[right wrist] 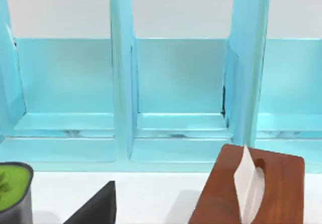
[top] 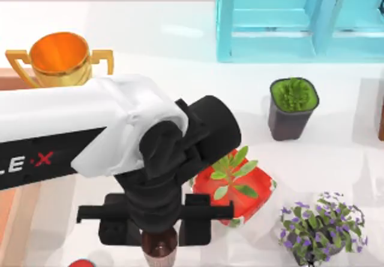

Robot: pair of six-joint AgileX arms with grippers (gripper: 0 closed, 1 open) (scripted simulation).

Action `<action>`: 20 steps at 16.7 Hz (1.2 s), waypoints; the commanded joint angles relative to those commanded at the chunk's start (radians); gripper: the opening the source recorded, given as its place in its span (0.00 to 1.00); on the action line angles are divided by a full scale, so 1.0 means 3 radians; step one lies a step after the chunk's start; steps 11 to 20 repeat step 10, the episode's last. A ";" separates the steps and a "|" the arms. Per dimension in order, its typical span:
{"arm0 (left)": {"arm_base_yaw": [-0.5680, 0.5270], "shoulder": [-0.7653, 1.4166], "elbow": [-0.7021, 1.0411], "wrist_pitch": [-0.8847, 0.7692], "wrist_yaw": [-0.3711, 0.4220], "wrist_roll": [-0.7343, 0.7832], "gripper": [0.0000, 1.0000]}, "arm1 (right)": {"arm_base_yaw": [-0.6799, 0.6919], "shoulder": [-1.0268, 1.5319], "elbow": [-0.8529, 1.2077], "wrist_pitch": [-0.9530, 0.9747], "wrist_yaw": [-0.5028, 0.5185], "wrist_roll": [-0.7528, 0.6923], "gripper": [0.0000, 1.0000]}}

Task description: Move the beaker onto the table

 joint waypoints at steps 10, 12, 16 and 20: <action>0.0000 0.0000 0.0000 0.0000 0.0000 0.0000 1.00 | 0.0000 0.0000 0.0000 0.0000 0.0000 0.0000 1.00; 0.0000 0.0000 0.0000 0.0000 0.0000 0.0000 1.00 | 0.0000 0.0000 0.0000 0.0000 0.0000 0.0000 1.00; 0.0000 0.0000 0.0000 0.0000 0.0000 0.0000 1.00 | 0.0000 0.0000 0.0000 0.0000 0.0000 0.0000 1.00; 0.0000 0.0000 0.0000 0.0000 0.0000 0.0000 1.00 | 0.0000 0.0000 0.0000 0.0000 0.0000 0.0000 1.00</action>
